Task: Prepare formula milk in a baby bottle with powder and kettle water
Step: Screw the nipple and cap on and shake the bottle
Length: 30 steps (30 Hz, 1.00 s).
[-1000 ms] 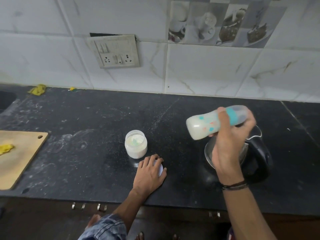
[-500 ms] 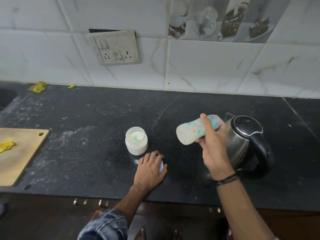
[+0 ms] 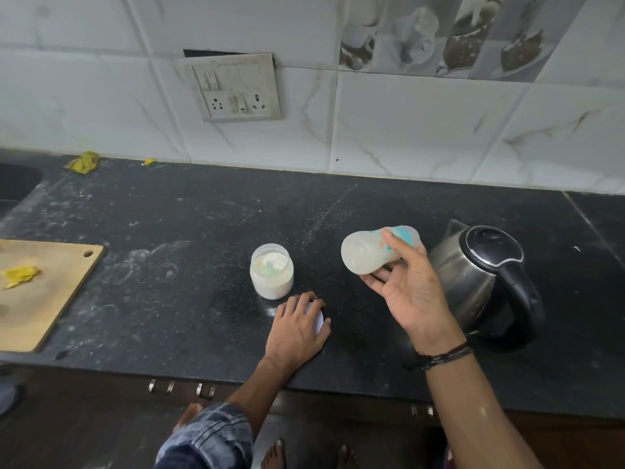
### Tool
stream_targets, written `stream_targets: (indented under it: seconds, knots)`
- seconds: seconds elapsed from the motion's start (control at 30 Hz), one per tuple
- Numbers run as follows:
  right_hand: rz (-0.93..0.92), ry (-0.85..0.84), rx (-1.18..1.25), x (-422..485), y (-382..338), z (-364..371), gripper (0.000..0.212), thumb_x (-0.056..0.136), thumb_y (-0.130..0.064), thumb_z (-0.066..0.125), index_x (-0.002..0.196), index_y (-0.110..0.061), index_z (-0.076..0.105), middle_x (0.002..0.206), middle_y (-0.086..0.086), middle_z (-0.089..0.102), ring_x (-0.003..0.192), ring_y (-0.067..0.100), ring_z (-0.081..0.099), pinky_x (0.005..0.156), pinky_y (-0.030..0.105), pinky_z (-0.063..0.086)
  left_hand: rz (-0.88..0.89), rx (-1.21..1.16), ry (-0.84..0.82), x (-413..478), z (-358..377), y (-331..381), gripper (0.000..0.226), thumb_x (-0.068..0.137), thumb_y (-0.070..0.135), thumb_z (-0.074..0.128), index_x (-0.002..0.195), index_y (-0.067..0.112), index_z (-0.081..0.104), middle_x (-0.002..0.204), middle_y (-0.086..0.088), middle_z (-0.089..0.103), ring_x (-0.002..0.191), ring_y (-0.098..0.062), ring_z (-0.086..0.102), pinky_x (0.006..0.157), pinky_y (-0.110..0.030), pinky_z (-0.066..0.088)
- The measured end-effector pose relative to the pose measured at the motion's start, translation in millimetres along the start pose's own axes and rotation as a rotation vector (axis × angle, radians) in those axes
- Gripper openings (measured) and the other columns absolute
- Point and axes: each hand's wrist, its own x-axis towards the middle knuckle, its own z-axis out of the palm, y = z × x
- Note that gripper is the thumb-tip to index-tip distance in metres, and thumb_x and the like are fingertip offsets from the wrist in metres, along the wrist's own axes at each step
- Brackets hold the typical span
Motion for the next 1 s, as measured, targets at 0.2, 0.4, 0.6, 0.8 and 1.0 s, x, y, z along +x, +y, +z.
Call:
stream_targets:
  seconds: [0.2, 0.4, 0.6, 0.8, 1.0]
  knots:
    - [-0.1, -0.053, -0.038, -3, -8, 1, 0.083, 0.068, -0.021, 0.092, 0.138, -0.025, 0.047, 0.133, 0.011, 0.064, 0.108, 0.027, 0.075, 0.076, 0.041, 0.063, -0.001, -0.016, -0.012, 0, 0, -1, 0.049, 0.1, 0.058, 0.039, 0.134, 0.028, 0.057, 0.144, 0.004, 0.053, 0.128, -0.018, 0.049, 0.106, -0.037, 0.042]
    - [-0.618, 0.074, -0.128, -11, -24, 11, 0.096, 0.07, -0.012, 0.093, 0.144, -0.028, 0.034, 0.128, 0.002, 0.059, 0.108, 0.016, 0.069, 0.087, 0.05, 0.062, 0.006, -0.011, 0.01, -1, -2, 1, 0.05, 0.099, 0.057, 0.04, 0.131, 0.025, 0.06, 0.14, 0.004, 0.055, 0.124, -0.02, 0.052, 0.102, -0.038, 0.045]
    - [-0.656, 0.101, -0.149, -20, -17, 20, 0.079, 0.078, -0.01, 0.088, 0.137, -0.028, 0.04, 0.113, -0.01, 0.065, 0.095, 0.009, 0.07, 0.082, 0.038, 0.062, 0.015, -0.022, 0.031, -2, -2, 1, 0.047, 0.099, 0.055, 0.043, 0.13, 0.025, 0.062, 0.139, 0.003, 0.056, 0.123, -0.02, 0.054, 0.102, -0.038, 0.046]
    - [-0.635, 0.158, -0.151, -11, -27, 21, 0.073, 0.07, -0.021, 0.09, 0.126, -0.034, 0.046, 0.116, -0.005, 0.064, 0.093, 0.013, 0.071, 0.076, 0.033, 0.059, 0.023, -0.013, 0.056, -3, -1, 1, 0.045, 0.098, 0.054, 0.045, 0.127, 0.025, 0.063, 0.137, 0.003, 0.059, 0.12, -0.02, 0.056, 0.099, -0.038, 0.048]
    - [-0.677, 0.277, 0.034, -11, -30, 20, 0.081, 0.07, -0.032, 0.09, 0.134, -0.028, 0.04, 0.122, 0.002, 0.064, 0.099, 0.011, 0.073, 0.074, 0.036, 0.061, 0.022, 0.004, 0.082, -2, 1, 1, 0.042, 0.097, 0.052, 0.05, 0.124, 0.024, 0.065, 0.133, 0.003, 0.061, 0.116, -0.021, 0.058, 0.096, -0.038, 0.049]
